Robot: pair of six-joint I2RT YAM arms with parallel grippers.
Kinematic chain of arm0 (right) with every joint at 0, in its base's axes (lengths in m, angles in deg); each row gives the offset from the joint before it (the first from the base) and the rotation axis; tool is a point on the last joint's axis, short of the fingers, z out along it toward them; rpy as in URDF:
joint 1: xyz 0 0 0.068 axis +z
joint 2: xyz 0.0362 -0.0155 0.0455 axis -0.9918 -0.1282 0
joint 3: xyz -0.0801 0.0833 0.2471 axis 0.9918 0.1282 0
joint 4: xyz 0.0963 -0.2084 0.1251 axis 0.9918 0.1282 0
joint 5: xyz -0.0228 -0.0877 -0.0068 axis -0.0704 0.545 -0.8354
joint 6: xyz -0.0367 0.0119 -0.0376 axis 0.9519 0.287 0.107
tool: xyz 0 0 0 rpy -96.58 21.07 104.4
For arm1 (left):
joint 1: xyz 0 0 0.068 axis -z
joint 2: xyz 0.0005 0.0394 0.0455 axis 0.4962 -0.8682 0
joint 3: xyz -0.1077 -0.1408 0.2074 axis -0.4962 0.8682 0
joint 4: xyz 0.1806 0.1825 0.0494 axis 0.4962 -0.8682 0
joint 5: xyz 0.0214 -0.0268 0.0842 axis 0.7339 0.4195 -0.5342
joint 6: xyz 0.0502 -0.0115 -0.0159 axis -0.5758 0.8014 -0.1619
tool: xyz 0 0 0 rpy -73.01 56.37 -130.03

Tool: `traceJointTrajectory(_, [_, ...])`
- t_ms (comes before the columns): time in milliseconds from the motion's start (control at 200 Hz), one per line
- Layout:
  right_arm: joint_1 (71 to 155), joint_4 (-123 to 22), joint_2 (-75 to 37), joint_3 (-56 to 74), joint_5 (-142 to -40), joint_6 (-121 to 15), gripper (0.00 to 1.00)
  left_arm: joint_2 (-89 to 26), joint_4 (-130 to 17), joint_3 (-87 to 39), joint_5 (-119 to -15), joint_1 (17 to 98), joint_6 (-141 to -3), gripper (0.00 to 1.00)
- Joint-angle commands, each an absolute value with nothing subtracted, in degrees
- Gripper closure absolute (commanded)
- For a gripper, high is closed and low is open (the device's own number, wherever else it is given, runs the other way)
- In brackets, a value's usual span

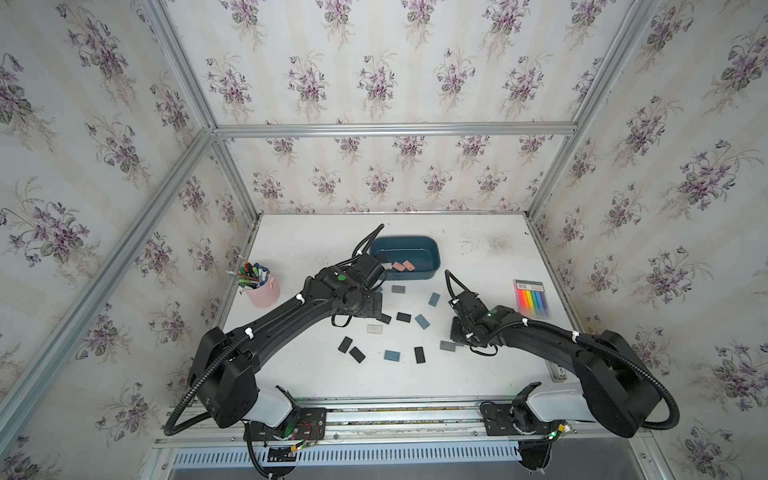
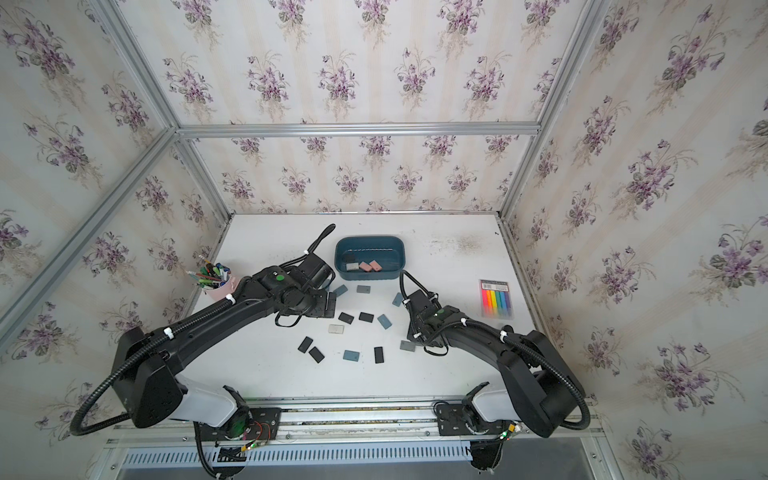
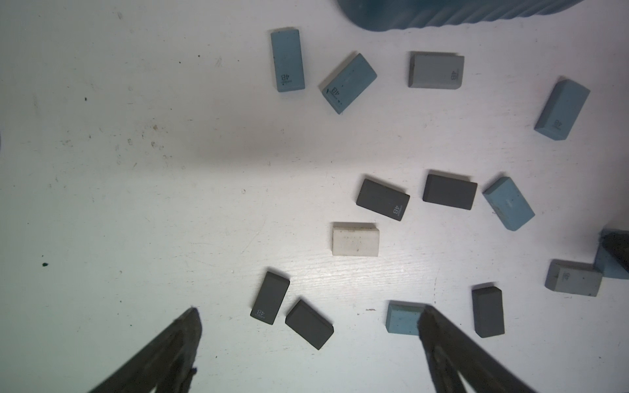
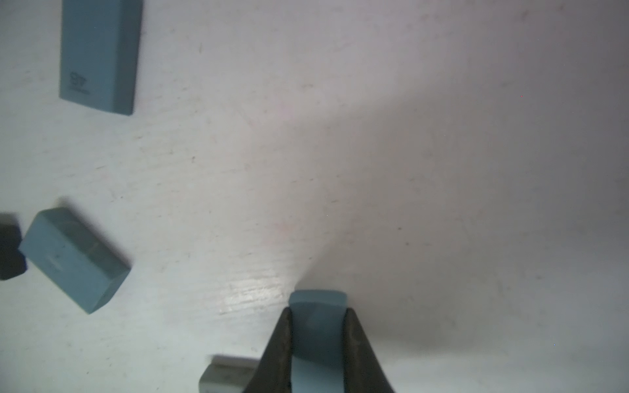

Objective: Put the eraser in the storage box
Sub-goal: Pick up the eraser from the center of the board, then place the eraser in the storage box.

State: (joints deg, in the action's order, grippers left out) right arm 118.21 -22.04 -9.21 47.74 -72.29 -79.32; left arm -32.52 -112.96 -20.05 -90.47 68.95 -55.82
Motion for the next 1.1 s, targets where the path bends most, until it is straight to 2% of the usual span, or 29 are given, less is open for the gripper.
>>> traceJointTrajectory(0, [118.09,-18.18,-9.96,42.76,-69.74,-77.52,0.78,-32.41,-112.88,-19.95,-91.81,68.89,-55.51,0.01])
traceJointTrajectory(285, [117.44,-14.35,-16.34,23.41,-66.91,-71.03,0.78,-31.44,-113.42,-17.73,-93.99,68.77,-53.51,0.01])
traceJointTrajectory(425, [115.78,-14.83,-22.01,12.44,-70.24,-67.52,0.78,-29.88,-112.32,-15.22,-94.25,68.42,-51.83,0.01])
traceJointTrajectory(555, [114.27,-14.51,-29.91,1.43,-75.79,-64.74,0.78,-26.45,-111.55,-12.87,-94.09,68.33,-50.50,0.01])
traceJointTrajectory(714, [114.27,-10.44,-42.24,-13.56,-78.04,-62.37,0.79,-25.50,-111.06,-10.15,-94.07,68.33,-48.73,0.01])
traceJointTrajectory(739, [112.10,-10.26,-43.85,-15.35,-78.21,-62.20,0.79,-25.41,-110.84,-9.59,-94.12,68.33,-48.47,0.01])
traceJointTrajectory(1099, [109.50,-4.53,-61.60,-32.85,-80.77,-60.03,0.76,-25.86,-108.67,-5.25,-91.62,68.33,-46.38,0.01])
